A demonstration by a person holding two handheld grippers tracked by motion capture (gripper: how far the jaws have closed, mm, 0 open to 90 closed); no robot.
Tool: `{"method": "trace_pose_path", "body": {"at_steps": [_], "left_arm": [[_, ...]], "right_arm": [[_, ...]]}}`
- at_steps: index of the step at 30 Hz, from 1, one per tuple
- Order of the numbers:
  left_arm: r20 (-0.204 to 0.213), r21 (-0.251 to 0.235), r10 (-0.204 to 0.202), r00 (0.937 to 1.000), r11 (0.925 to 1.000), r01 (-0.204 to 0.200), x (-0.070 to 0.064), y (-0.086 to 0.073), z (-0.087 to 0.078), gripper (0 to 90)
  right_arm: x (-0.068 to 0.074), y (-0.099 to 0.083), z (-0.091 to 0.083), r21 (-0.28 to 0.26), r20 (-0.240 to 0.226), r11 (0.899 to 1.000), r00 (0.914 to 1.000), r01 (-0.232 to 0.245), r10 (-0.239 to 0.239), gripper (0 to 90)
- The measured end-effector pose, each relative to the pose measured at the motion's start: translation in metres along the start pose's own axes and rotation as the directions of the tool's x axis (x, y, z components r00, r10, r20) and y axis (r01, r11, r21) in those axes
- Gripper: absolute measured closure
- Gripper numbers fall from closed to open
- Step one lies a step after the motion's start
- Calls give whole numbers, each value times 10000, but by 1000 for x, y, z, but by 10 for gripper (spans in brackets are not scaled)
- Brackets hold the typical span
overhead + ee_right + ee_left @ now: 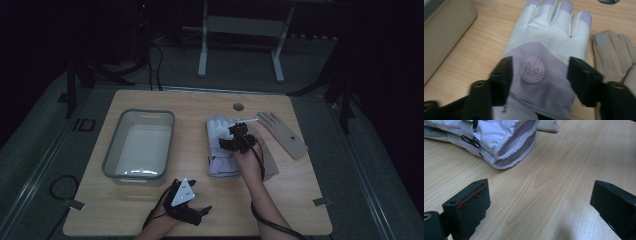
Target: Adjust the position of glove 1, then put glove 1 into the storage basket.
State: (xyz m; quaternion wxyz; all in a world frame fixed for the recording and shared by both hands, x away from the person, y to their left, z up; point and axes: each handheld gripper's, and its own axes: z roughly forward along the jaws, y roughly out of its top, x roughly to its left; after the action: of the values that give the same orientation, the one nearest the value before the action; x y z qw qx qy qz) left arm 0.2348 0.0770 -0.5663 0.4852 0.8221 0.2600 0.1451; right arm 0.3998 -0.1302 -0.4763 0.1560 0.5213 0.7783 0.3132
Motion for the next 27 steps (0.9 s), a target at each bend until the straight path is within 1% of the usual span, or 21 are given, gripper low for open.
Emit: {"method": "trace_pose_path", "body": {"at_steps": [2, 3, 4, 5, 6, 7, 8, 9, 11, 13, 14, 15, 16, 17, 19, 21, 22, 23, 24, 25, 27], "left_arm": [[19, 29, -35, 10000, 10000, 35, 0, 0, 0, 30], [19, 29, -35, 10000, 10000, 35, 0, 0, 0, 28], [26, 83, -120, 9999, 9999, 119, 1, 0, 1, 28], [67, 111, -166, 9998, 9998, 165, 1, 0, 1, 26], [129, 137, -224, 9997, 9997, 222, 2, 0, 1, 23], [69, 191, -267, 9996, 9995, 265, 2, 1, 1, 21], [101, 240, -273, 9996, 9993, 271, 2, 1, 2, 18], [127, 280, -261, 9996, 9993, 257, 2, 1, 2, 18], [252, 332, -172, 9995, 9993, 163, 1, 1, 2, 18], [314, 390, -169, 9994, 9991, 157, 1, 1, 3, 18], [386, 445, -138, 9992, 9989, 121, 2, 1, 3, 18], [386, 445, -138, 9992, 9989, 121, 2, 1, 3, 18], [546, 560, -114, 9984, 9984, 83, 2, 2, 4, 18], [583, 618, -70, 9983, 9981, 34, 2, 2, 4, 18], [630, 662, -71, 9980, 9978, 29, 3, 2, 4, 18], [575, 732, -53, 9983, 9973, 10, 1, 2, 5, 18], [556, 790, -88, 9984, 9969, 44, 0, 3, 6, 18], [582, 799, -135, 9982, 9968, 88, 0, 3, 7, 19], [580, 770, -287, 9979, 9967, 242, 0, 4, 7, 20], [594, 764, -408, 9974, 9964, 363, -1, 5, 7, 24], [589, 721, -405, 9974, 9967, 362, -1, 8, 6, 26]], "right_arm": [[-1, 0, -5, -14, -403, 9998, 9990, 197, -198, 215], [-1, 0, -5, -14, -403, 9998, 9990, 197, -198, 215], [-2, 0, -7, -109, -611, 9992, 9974, 374, -380, 188], [-4, -2, -12, -315, -1140, 9983, 9921, 485, -518, 159], [-4, -3, -13, -435, -1236, 9973, 9903, 590, -640, 147], [-5, -4, -16, -550, -1315, 9949, 9871, 848, -914, 154], [-7, -6, -19, -704, -1625, 9911, 9790, 1130, -1232, 145], [-8, -8, -21, -864, -1842, 9880, 9726, 1279, -1420, 148], [-11, -14, -27, -1307, -2196, 9743, 9530, 1833, -2088, 150], [-14, -20, -31, -1440, -2447, 9610, 9325, 2360, -2656, 143], [-16, -23, -34, -1607, -2380, 9530, 9270, 2568, -2899, 142], [-16, -23, -34, -1607, -2380, 9530, 9270, 2568, -2899, 142], [-17, -25, -36, -1690, -2344, 9478, 9230, 2703, -3051, 142], [-23, -32, -42, -1945, -2551, 9400, 9108, 2804, -3245, 143], [-29, -36, -47, -1761, -2778, 9458, 9079, 2730, -3138, 143], [-35, -39, -51, -1488, -2921, 9538, 9099, 2610, -2946, 144], [-39, -41, -54, -1598, -2919, 9519, 9087, 2614, -2985, 144], [-42, -43, -56, -1648, -2873, 9537, 9128, 2516, -2905, 144], [-45, -45, -59, -1622, -2763, 9583, 9214, 2354, -2731, 144], [-49, -46, -60, -1625, -2670, 9604, 9269, 2264, -2637, 144], [-55, -48, -64, -1763, -2611, 9609, 9311, 2134, -2547, 141]]}}
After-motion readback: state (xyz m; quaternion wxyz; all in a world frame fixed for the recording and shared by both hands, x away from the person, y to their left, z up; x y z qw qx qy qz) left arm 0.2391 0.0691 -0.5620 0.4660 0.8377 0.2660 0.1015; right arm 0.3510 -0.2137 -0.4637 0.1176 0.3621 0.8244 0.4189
